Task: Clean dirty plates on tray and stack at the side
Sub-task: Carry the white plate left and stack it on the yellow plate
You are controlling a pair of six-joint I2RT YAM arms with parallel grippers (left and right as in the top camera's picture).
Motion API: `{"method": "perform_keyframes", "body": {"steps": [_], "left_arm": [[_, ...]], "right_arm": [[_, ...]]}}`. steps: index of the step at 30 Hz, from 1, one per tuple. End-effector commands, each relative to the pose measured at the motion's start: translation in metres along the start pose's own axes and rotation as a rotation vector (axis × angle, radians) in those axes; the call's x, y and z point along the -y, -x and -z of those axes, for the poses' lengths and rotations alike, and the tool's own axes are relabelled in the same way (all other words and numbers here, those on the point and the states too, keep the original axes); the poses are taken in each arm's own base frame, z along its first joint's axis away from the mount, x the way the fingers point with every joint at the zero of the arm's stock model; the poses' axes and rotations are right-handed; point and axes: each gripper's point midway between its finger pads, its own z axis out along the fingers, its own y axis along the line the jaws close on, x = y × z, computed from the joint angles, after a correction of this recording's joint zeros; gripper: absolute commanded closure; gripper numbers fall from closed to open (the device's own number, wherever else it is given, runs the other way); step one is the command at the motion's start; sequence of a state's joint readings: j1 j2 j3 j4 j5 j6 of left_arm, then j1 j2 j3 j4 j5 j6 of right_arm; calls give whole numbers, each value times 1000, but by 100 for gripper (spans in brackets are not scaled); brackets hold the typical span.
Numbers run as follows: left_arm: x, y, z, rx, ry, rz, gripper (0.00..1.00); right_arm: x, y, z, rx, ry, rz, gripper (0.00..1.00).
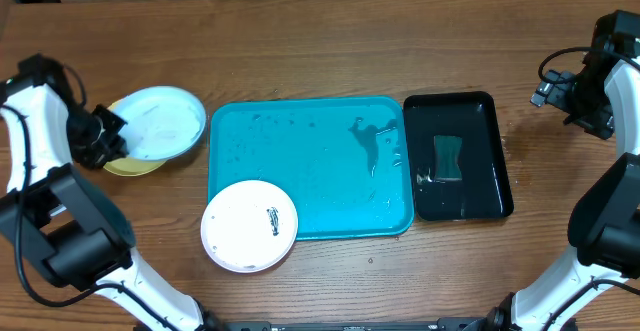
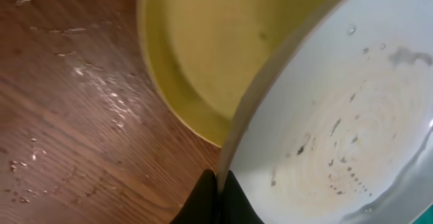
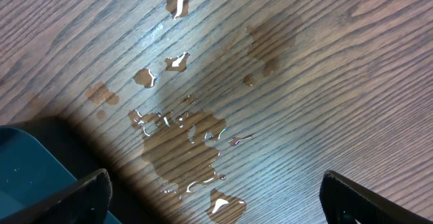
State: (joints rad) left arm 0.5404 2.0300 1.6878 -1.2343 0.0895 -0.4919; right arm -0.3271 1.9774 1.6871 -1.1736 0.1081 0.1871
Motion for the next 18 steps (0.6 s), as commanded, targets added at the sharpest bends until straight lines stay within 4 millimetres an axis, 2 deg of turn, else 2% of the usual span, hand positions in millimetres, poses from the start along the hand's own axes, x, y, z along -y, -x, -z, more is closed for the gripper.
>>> {"method": "perform_keyframes", "body": {"steps": [1,6,15,17,18], "left_arm": [[-31,12,-10,21,57,125,96],[-43,20,-21,36,43,175,97],[-34,32,-27,83,-8,169,96],[-31,32,-27,77,-28,166,92],[-29,31,-27,73,-38,157,85]], "right_arm": [[1,5,10,32,4,-13,0],[1,5,10,32,5,-13,0],[1,5,10,32,5,-13,0],[1,5,10,32,5,-13,0],[1,5,10,32,5,-13,0]]}}
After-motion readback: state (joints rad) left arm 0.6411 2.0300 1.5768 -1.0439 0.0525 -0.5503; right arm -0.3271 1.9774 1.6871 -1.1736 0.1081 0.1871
